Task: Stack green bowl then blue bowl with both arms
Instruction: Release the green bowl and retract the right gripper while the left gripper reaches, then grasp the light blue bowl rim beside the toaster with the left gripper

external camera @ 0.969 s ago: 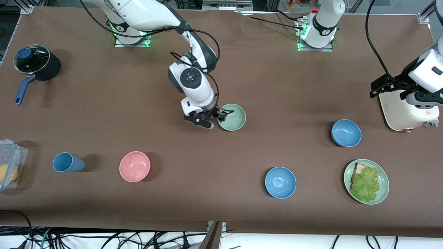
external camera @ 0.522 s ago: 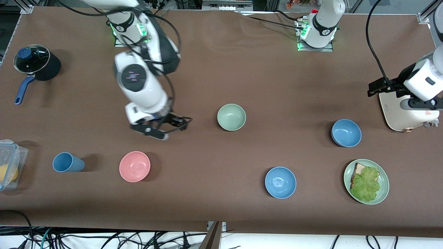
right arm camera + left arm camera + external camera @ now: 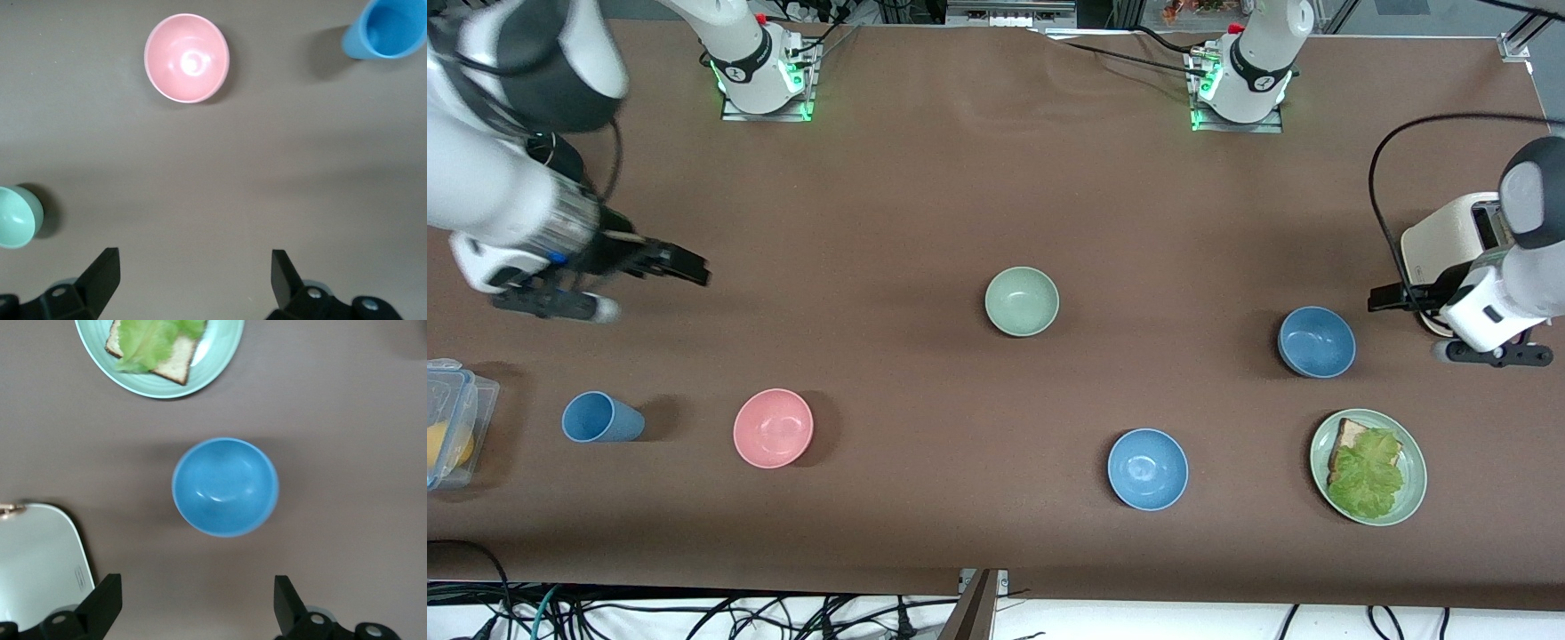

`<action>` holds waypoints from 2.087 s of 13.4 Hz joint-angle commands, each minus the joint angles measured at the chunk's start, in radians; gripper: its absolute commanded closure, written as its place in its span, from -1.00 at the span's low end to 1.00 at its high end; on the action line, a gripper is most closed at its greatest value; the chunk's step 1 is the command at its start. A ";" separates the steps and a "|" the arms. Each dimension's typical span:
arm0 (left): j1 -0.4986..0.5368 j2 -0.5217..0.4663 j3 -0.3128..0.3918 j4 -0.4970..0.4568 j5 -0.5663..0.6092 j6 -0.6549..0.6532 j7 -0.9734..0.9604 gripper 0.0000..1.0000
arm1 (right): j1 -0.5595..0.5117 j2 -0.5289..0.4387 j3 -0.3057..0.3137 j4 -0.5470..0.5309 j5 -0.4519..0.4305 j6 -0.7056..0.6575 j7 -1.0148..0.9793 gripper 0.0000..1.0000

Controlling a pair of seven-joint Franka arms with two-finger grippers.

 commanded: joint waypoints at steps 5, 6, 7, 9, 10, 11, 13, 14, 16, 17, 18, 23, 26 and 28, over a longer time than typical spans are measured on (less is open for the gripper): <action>0.100 0.150 -0.010 -0.142 0.043 0.366 0.123 -0.98 | -0.131 -0.082 0.104 -0.022 -0.101 -0.093 -0.062 -1.00; 0.102 0.177 -0.010 -0.140 0.035 0.387 0.123 -0.89 | -0.125 -0.081 0.104 -0.019 -0.121 -0.094 -0.072 -1.00; 0.103 0.194 -0.010 -0.140 0.008 0.396 0.123 -0.84 | -0.112 -0.077 0.105 -0.013 -0.124 -0.094 -0.081 -1.00; 0.103 0.211 -0.010 -0.140 -0.052 0.396 0.123 -0.77 | -0.079 -0.074 0.111 -0.013 -0.162 -0.087 -0.070 -1.00; 0.103 0.224 -0.010 -0.140 -0.066 0.396 0.123 -0.67 | -0.077 -0.076 0.113 -0.013 -0.162 -0.089 -0.070 -1.00; 0.103 0.233 -0.010 -0.139 -0.099 0.396 0.127 -0.41 | -0.078 -0.080 0.111 -0.011 -0.162 -0.090 -0.072 -1.00; 0.105 0.239 -0.010 -0.129 -0.101 0.394 0.149 0.47 | -0.077 -0.084 0.107 -0.007 -0.152 -0.084 -0.084 -1.00; 0.105 0.247 -0.010 -0.123 -0.109 0.394 0.184 0.74 | -0.077 -0.084 0.110 -0.007 -0.152 -0.084 -0.076 -1.00; 0.119 0.251 -0.010 -0.120 -0.110 0.394 0.192 1.00 | -0.077 -0.082 0.107 -0.005 -0.152 -0.080 -0.084 -1.00; 0.120 0.251 -0.010 -0.119 -0.109 0.393 0.194 1.00 | -0.077 -0.079 0.107 0.004 -0.152 -0.080 -0.084 -1.00; 0.117 0.251 -0.010 -0.105 -0.109 0.382 0.193 1.00 | -0.078 -0.074 0.107 0.012 -0.152 -0.080 -0.084 -1.00; 0.068 0.221 -0.058 0.141 -0.110 -0.008 0.112 1.00 | -0.080 -0.062 0.107 0.062 -0.159 -0.081 -0.087 -1.00; 0.004 0.210 -0.136 0.245 -0.112 -0.128 -0.048 1.00 | -0.077 -0.061 0.107 0.081 -0.185 -0.083 -0.085 -1.00; -0.012 0.205 -0.235 0.248 -0.117 -0.129 -0.183 1.00 | -0.080 -0.058 0.107 0.081 -0.181 -0.090 -0.073 -1.00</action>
